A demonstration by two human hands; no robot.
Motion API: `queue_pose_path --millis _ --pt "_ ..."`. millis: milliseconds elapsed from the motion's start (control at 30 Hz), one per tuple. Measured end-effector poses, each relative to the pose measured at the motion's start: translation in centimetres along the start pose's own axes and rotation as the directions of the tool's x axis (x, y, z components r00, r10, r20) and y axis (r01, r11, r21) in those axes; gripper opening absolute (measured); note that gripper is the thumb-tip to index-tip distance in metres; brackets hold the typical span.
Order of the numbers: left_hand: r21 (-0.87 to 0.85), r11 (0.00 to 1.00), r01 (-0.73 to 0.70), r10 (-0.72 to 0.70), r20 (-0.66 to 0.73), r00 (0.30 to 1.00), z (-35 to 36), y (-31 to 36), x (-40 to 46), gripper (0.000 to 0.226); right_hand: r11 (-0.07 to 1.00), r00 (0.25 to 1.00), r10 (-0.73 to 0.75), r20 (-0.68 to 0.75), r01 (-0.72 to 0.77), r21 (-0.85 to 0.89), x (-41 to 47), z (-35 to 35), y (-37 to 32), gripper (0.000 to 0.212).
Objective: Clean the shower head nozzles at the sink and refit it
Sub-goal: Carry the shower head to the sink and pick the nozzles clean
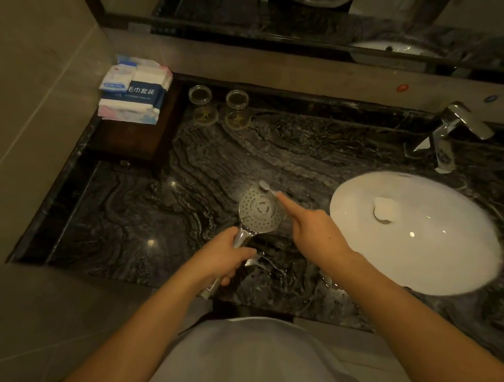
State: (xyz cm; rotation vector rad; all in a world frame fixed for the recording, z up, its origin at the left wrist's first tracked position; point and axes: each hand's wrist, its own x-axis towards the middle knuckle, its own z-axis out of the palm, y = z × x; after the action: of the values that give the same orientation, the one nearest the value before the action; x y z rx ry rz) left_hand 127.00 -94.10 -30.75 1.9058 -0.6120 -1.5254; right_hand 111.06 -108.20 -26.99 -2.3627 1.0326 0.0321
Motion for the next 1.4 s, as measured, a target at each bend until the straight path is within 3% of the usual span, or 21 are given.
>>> queue_pose_path --millis 167,433,600,767,967,1067,1267,1400 --pt "-0.001 1.0 0.001 -0.001 0.02 1.0 -0.1 0.2 -0.1 0.014 0.989 0.979 -0.14 0.146 0.145 -0.022 -2.1 2.8 -0.9 0.067" --pt "-0.05 0.999 0.012 -0.01 0.039 0.999 0.4 0.4 -0.6 0.014 1.0 1.0 -0.022 -0.012 0.022 0.02 -0.5 0.5 -0.4 0.06" --pt "-0.073 0.997 0.033 -0.031 0.033 0.999 0.2 0.1 -0.5 0.013 0.989 0.983 -0.148 0.109 0.148 0.01 -2.7 3.3 -0.6 0.068" --pt "-0.032 0.999 0.034 -0.032 0.079 0.996 -0.1 0.1 -0.5 0.012 0.998 0.998 -0.064 0.001 0.064 0.008 -1.1 1.6 0.1 0.062" --pt "0.094 0.995 0.03 -0.04 0.108 0.993 -1.4 0.9 -0.6 0.018 0.993 0.987 -0.115 0.109 0.113 0.02 -2.7 2.5 -0.4 0.066" --pt "0.137 0.991 0.012 -0.027 0.108 0.994 -1.6 0.6 -0.6 0.013 0.994 0.99 -0.106 0.094 0.105 0.018 -2.4 2.2 0.3 0.064" --pt "0.082 0.997 0.002 -0.006 0.051 0.999 -0.5 0.3 -0.8 0.016 0.998 1.0 0.025 -0.017 -0.024 0.061 -1.3 1.2 0.7 0.063" --pt "0.041 0.999 -0.001 0.0 0.021 1.0 0.3 0.2 -0.8 0.01 0.995 0.997 -0.067 0.044 0.064 0.074 -2.5 2.6 -0.5 0.065"
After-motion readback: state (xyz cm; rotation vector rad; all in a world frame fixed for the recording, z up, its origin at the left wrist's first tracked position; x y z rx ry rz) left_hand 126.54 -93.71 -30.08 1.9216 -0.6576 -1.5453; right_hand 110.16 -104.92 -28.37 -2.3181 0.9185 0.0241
